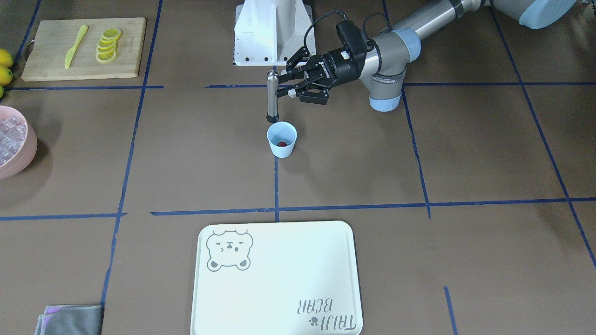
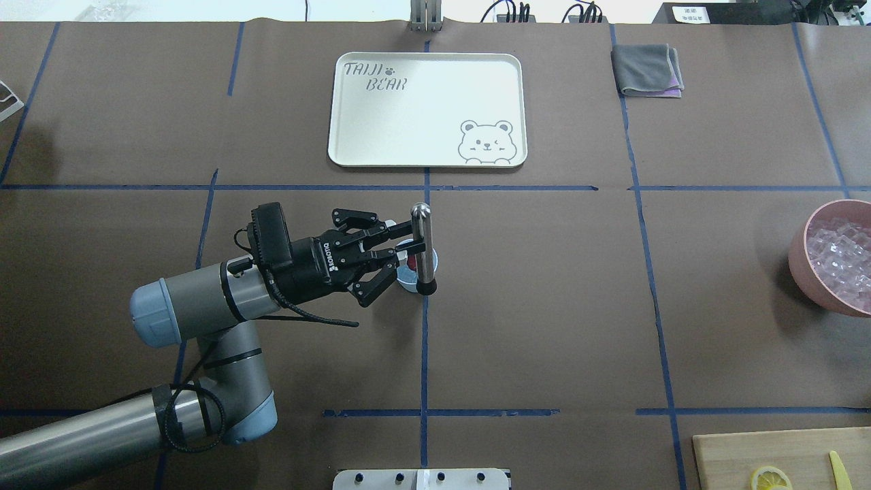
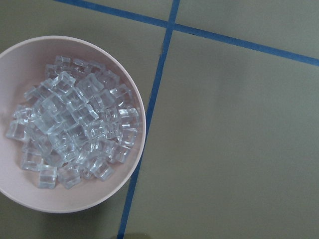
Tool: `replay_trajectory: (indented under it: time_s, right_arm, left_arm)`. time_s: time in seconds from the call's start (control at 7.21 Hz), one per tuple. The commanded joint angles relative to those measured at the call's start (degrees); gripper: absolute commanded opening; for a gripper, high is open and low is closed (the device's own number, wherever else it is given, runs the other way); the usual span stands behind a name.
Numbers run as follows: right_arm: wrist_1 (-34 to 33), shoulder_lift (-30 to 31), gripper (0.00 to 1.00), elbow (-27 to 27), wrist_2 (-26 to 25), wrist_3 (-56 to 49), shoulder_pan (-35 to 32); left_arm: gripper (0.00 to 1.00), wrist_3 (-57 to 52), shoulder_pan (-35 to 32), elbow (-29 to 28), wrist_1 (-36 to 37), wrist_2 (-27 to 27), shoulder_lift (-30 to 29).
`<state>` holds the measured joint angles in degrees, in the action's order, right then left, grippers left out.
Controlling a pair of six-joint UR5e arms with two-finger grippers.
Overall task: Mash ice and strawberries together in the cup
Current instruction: 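Press the rod down on the strawberry and ice in the cup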
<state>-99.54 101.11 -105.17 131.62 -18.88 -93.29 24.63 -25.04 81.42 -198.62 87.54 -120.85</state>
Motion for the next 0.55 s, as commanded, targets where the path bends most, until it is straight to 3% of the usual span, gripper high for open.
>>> replay_trajectory:
  time_s: [0.0,0.14,0.42]
  right_arm:
    - [0.0,0.0,0.99,0.0,-0.1,0.1,0.0]
    - [0.0,0.0,0.99,0.0,-0.1,0.1,0.0]
    - [0.0,0.0,0.99,-0.1,0.0,0.1,-0.1]
  left_arm:
    - [0.0,4.9,-3.9,3.0,5.4,0.4,0.6]
    - [0.0,6.5,-4.5,9.3,15.3,0.4,1.9]
    - [0.0,6.7,-4.6,27.2,42.0,0.4,8.2]
